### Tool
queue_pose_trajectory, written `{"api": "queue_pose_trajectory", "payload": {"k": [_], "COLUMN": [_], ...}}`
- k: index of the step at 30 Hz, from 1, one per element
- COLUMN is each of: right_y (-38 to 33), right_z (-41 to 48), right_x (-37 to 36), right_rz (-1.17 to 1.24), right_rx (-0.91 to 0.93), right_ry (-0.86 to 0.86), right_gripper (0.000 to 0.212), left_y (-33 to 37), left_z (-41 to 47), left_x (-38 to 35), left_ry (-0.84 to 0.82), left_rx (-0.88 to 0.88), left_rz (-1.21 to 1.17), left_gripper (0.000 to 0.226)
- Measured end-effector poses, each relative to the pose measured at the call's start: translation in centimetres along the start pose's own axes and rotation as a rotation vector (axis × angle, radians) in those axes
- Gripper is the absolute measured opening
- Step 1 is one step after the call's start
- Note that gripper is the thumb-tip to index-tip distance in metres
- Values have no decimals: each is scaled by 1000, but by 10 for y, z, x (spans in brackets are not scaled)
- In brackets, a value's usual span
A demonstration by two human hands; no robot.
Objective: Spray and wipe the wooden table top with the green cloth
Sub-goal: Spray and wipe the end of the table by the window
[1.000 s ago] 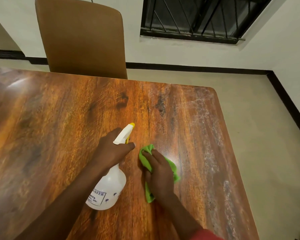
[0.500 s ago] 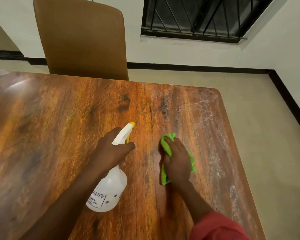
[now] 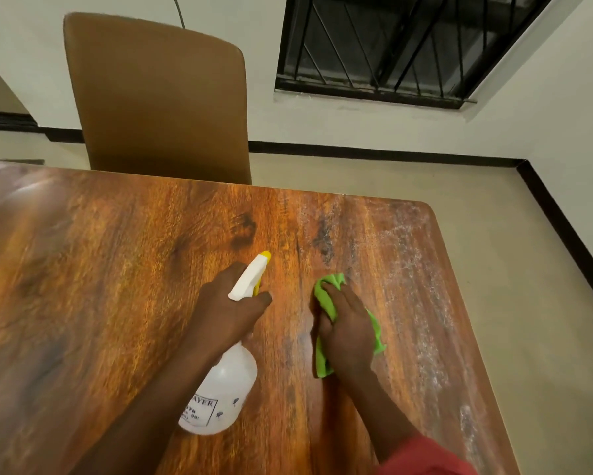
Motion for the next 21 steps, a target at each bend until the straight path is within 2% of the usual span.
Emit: {"api": "queue_pose_trajectory", "payload": {"k": [3,5,9,11,15,18,21], "right_y": [5,-7,-27,-22,-1,-10,-34], "right_z": [39,57,54,45,68,98,110], "right_x": [-1,-9,-18,-13,-6,-15,-30], "right_rz": [1,-3,8,33,38,26,36], "right_rx": [-71,-71,74,134,11,-30,19], "right_ry": [59,32,-60,-72,0,17,-23], "right_gripper": [53,53,50,51,49,51,54], "left_y": [3,6,9,9,8,6,10], "left_z": [5,5,6,8,11,15,18], "left_x": [3,5,7,6,7,10,9], "left_ry": [-1,-8,-15,-18,-6,-6,-27], "left_rx": [1,17,47,47,11,6,12], "left_rz": [1,-26,-31,-34,-26,-26,-19], "left_gripper": [19,25,40,38,20,22,31]}}
Point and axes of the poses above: each hand's wrist, its own z-axis towards the middle knuckle, its own x-axis out of the back of the hand, y = z × x, the point moved 6 cm from there along z, towards the middle knuckle, and after that the axes turned 9 degrees about x, right-handed, at the moved point
